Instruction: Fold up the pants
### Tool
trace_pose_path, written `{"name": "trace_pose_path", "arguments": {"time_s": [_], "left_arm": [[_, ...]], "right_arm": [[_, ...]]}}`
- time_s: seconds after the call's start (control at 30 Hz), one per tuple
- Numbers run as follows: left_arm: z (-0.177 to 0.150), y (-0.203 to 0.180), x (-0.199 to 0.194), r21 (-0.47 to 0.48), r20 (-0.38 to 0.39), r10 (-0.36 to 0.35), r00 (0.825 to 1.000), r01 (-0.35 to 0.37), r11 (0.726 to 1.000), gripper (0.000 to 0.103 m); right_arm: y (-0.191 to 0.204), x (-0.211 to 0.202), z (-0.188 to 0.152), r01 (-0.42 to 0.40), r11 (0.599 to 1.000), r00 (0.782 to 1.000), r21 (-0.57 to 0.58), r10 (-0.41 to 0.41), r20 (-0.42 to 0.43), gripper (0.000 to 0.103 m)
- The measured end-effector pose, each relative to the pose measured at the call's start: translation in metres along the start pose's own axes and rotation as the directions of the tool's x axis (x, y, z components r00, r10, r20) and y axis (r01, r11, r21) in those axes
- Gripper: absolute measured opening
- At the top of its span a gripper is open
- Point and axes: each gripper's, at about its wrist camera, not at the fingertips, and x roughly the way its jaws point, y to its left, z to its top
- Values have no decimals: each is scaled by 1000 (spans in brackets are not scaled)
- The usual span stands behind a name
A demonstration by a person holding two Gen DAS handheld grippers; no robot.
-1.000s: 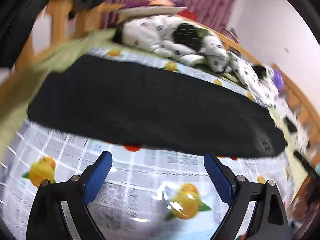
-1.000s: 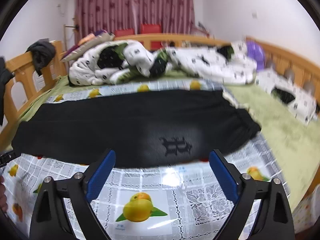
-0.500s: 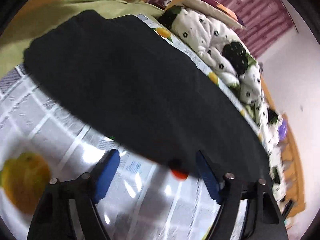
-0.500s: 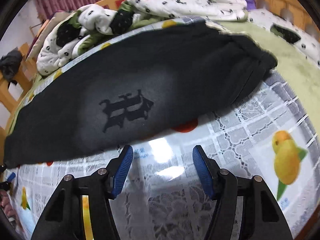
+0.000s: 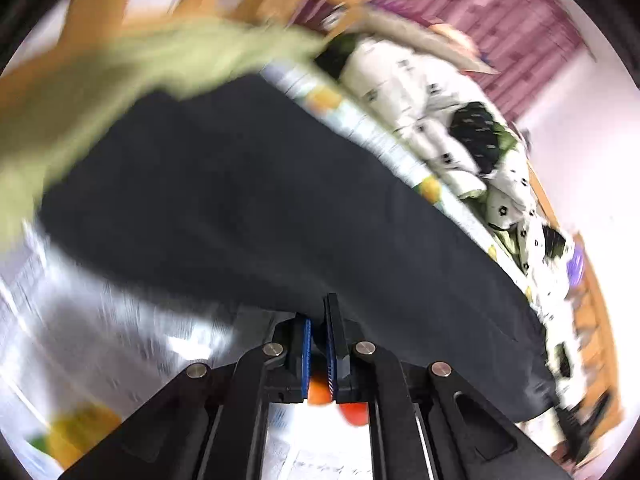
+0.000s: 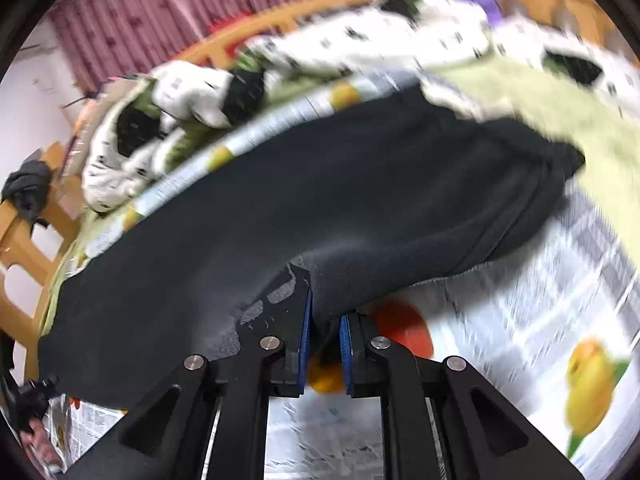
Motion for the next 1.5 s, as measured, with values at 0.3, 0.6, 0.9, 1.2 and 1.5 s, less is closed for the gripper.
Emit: {"name": "trace_pose_path", "arguments": {"time_s": [0.3, 0.6, 0.9, 1.2, 1.5], "left_arm": [[84, -73, 26, 155, 179, 34, 983, -62, 986, 7], [112, -103, 134, 232, 144, 192, 971, -222, 947, 10], [97, -121, 114, 269, 125, 165, 978, -193, 944, 63], [6, -74, 54, 102, -33, 140, 990, -136, 985, 69], [-21, -36, 64, -21, -60, 59, 996, -60, 998, 68]], "right_arm": [[51, 16, 85, -23, 991, 997, -135, 33, 74, 11], [78, 110, 140, 45, 984, 996, -174, -29, 90, 15], [84, 109, 121, 86, 968, 993, -235, -64, 97, 50], [24, 43, 40, 104, 971, 994, -215, -105, 9, 66], [-35, 48, 5, 47, 996, 991, -71, -55, -118, 66]]}}
